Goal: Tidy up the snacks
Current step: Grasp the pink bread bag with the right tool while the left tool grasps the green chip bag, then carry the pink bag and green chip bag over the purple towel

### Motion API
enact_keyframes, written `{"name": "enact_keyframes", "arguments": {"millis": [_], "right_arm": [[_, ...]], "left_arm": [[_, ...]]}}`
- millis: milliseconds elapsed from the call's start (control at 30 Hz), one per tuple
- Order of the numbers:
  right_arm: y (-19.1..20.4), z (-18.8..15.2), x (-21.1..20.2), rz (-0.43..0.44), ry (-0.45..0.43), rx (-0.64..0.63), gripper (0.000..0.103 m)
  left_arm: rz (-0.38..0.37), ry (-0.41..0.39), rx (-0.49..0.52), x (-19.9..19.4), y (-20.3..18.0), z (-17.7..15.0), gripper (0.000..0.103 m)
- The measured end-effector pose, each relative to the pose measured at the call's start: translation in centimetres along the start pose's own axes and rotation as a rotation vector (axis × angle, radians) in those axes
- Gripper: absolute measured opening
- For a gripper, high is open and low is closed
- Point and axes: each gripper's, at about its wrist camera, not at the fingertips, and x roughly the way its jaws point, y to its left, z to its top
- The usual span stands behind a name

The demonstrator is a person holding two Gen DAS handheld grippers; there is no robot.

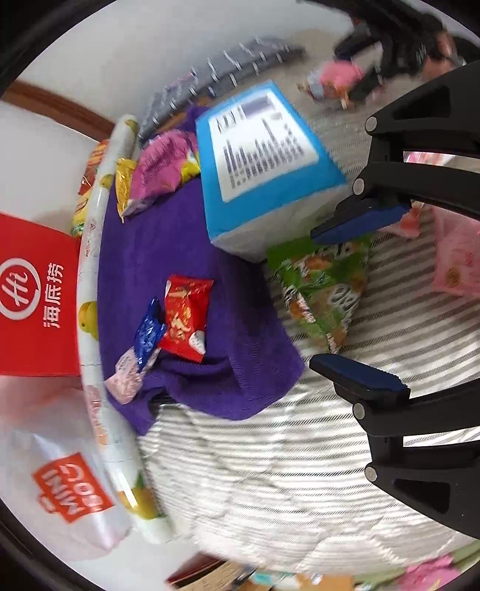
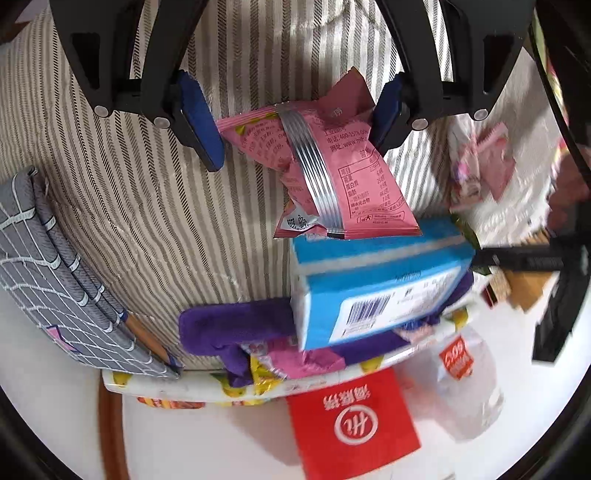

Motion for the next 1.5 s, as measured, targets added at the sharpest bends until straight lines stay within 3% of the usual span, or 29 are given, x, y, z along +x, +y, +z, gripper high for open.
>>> {"name": "enact_keyframes", "arguments": {"millis": [167,233,400,467,500,633,1000,1233,1500], "right_arm": [[0.2,0.4,0.4,-0.013,0.006,-0.026,0.075],[0.2,0.6,0.7,-0.009,0.009,-0.032,0.08],[0.3,1.2,1.2,-0.004,0.017,-0.024,0.084],[0.3,1.3,1.2,0.009,0.012,-0.022,0.079],[0.2,1.3,1.1,0.021,0.006,-0.024,0.07],[0.1,1.4,0.6,0.06,-0.002,-0.013,0.054],[1.0,2.3,-1.7,0.049,-0.044,-0.084,0.048],[2.8,6.8,-4.5,0.106,-0.14,-0.14,0.048],[5.5,13.0,-3.2,0.091,-0.19,-0.183,0.048]], "left_arm": [[0.066,-0.039,0.084,0.9,-1.5,-0.3,0.068],[0.081,-0.043,0.098,1.4,-1.7,-0.2,0.069],[0.043,-0.038,0.068,2.2,-1.1,-0.2,0.069],[-0.001,-0.04,0.037,2.0,-0.5,-0.3,0.064],[-0.022,-0.041,0.023,1.9,-0.2,-0.4,0.062],[-0.05,-0.053,0.01,1.2,0.2,-0.9,0.055],[-0.078,-0.102,-0.019,-2.3,1.1,-1.1,0.054],[-0.084,-0.175,-0.016,-5.7,0.8,1.6,0.054],[-0.08,-0.223,-0.034,-7.3,0.3,5.8,0.054]]}}
